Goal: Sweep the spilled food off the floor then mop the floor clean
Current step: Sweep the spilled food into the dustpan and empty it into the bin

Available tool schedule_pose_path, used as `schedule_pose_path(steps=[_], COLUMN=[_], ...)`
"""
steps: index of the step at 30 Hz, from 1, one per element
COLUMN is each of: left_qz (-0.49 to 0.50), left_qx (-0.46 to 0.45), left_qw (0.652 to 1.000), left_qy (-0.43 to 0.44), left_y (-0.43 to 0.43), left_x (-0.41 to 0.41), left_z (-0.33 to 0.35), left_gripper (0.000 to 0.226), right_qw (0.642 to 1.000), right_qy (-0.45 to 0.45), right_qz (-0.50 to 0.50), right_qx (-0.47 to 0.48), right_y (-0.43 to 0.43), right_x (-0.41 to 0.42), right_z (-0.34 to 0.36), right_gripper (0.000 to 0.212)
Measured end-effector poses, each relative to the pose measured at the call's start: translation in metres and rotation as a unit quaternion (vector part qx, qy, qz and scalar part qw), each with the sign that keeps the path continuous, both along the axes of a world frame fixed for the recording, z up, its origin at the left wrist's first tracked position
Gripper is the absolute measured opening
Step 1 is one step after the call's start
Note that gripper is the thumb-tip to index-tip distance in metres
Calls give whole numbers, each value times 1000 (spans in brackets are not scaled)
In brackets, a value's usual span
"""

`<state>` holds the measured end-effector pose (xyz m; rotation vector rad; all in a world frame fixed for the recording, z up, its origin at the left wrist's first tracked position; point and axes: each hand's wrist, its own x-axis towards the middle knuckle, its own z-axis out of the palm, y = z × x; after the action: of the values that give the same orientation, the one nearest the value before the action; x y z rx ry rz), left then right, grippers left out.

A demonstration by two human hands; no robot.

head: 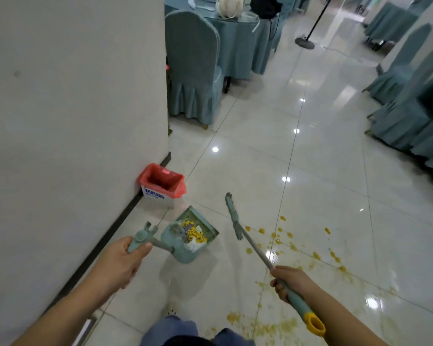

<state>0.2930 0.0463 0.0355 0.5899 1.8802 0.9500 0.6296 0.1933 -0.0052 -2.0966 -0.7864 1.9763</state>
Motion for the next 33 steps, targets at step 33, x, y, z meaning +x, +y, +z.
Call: schedule_pose_path(steps=[33], left_qz=[323], left_qx=[-83], left_qw=[914], left_qy=[230], left_y=[245], left_x=[78], left_z=[63], left_gripper=[31], right_qw=[929], right_qy=[19], right_qz=[366], right_qx=[-60], right_y=[419], right_x=[-162], right_z=[-2], right_gripper=[10])
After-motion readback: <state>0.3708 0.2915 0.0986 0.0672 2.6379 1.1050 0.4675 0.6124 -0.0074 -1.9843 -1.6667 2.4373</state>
